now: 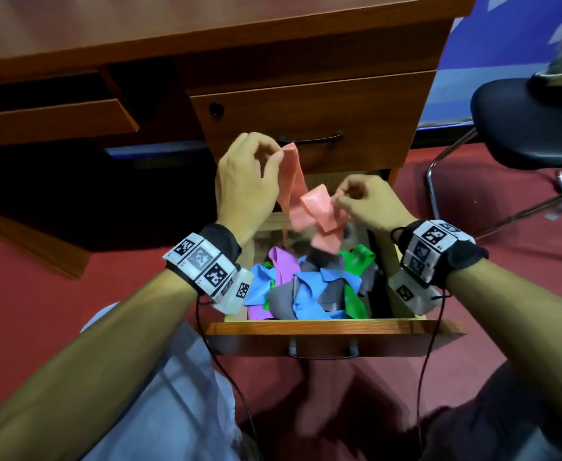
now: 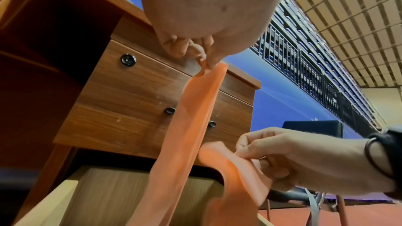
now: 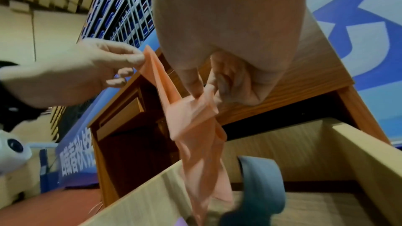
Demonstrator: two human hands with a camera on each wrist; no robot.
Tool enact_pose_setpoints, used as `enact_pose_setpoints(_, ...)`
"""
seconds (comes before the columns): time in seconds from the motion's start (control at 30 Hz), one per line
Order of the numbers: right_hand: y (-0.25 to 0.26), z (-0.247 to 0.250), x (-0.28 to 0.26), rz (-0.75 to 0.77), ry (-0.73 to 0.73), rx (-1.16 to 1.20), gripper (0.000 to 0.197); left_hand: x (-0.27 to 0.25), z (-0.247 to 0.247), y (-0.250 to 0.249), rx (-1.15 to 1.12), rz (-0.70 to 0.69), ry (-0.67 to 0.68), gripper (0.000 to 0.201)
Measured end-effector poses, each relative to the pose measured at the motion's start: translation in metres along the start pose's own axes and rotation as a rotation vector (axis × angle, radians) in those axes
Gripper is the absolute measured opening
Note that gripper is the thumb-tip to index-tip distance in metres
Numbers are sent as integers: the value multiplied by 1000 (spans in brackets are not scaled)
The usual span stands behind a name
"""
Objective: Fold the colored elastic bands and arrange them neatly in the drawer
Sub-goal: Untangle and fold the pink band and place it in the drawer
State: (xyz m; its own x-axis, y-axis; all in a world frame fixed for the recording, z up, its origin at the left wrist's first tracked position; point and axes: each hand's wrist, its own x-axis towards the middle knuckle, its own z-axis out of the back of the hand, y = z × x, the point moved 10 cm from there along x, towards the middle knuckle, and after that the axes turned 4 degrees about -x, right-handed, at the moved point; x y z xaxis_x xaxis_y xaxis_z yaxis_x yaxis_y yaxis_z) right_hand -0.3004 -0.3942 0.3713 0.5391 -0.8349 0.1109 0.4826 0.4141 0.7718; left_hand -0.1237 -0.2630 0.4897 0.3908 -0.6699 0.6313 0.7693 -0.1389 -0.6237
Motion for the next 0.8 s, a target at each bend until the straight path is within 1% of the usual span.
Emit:
enact_pose_setpoints(0.07,6,4,-2,33,-66,-70,8,0,-6,10,13,47,37,4)
enact_pose_setpoints(0.1,14,7,-5,87,-113,-97,7,-1,-10,15,19,72,59,4)
enact_pose_setpoints(0.17,27,20,-9,186,-244,-72,7,-1,-16,24,41,117,103,7)
enact_pose_setpoints(0.2,30,26,-9,195,-295,-53,8,-2,-19,28,50,137,127,8)
enact_pose_setpoints(0.23,29,29,-8,170,-315,-28,10,-3,-22,32,57,153,154,9)
enact_pose_setpoints(0.3,22,26,-4,95,-289,50,13,-6,-29,37,84,180,215,11)
enact_pose_setpoints(0.37,14,18,-1,28,-240,118,13,-10,-36,41,143,209,268,14)
enact_pose_setpoints(0.43,8,10,-2,-29,-187,154,14,-13,-40,45,188,231,291,17)
enact_pose_setpoints(0.5,-1,-1,-4,-137,-90,141,14,-14,-41,46,215,239,302,17)
enact_pose_setpoints(0.57,-17,-24,-13,-319,118,136,13,-14,-42,47,221,238,313,17)
enact_pose_setpoints(0.63,-31,-50,-29,-496,349,238,10,-14,-43,46,217,234,326,16)
enact_pose_setpoints(0.67,-36,-59,-35,-550,412,275,17,-15,-44,46,219,233,330,16)
enact_pose_setpoints(0.7,-39,-63,-39,-582,444,287,29,-15,-44,46,223,233,333,16)
enact_pose_setpoints(0.77,-41,-64,-39,-596,468,254,46,-16,-45,46,227,237,339,14)
enact_pose_setpoints(0.8,-41,-64,-38,-589,474,234,49,-16,-44,45,225,236,341,13)
